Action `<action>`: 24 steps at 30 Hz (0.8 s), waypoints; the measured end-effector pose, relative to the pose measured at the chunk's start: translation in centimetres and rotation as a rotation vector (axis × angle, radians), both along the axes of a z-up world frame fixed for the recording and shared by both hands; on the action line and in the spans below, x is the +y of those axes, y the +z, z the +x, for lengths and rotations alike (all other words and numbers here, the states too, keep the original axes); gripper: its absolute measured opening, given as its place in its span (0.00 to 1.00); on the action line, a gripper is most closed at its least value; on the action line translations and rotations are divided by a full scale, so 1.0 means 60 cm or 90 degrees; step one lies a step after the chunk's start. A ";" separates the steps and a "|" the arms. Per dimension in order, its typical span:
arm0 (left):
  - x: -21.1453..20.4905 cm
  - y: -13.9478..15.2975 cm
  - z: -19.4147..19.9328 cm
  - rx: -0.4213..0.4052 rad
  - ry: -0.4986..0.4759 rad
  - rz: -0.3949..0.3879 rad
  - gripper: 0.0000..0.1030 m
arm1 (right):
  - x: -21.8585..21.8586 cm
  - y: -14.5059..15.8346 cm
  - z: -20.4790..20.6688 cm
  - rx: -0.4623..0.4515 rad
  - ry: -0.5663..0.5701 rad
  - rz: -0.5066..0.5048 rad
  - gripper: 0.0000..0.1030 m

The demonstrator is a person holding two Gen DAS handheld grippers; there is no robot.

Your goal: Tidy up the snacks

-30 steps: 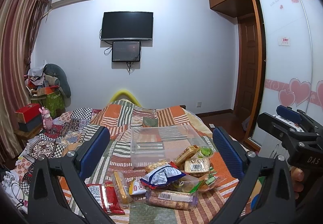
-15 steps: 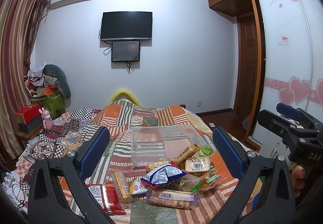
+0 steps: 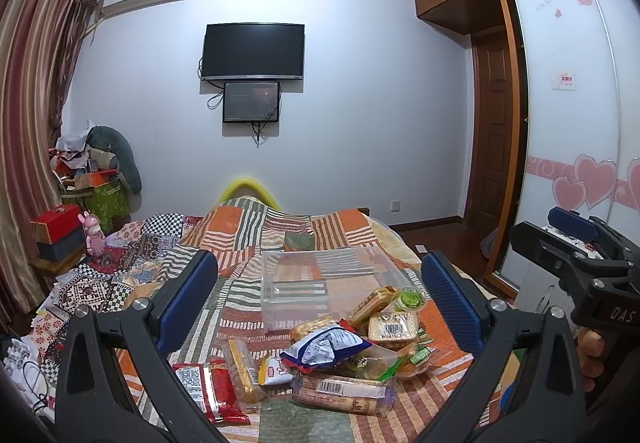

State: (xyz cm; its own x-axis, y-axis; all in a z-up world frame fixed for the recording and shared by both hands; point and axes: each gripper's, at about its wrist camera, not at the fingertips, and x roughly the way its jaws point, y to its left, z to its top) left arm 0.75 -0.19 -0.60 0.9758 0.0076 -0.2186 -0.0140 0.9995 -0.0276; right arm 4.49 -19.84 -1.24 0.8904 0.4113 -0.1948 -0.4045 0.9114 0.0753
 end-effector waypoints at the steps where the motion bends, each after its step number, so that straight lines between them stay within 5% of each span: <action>1: 0.001 0.000 0.001 0.000 0.001 -0.001 1.00 | 0.000 0.000 0.000 0.000 0.000 0.000 1.00; 24: 0.026 -0.020 0.022 0.029 -0.004 -0.002 0.99 | 0.009 -0.024 0.021 0.032 0.007 -0.012 1.00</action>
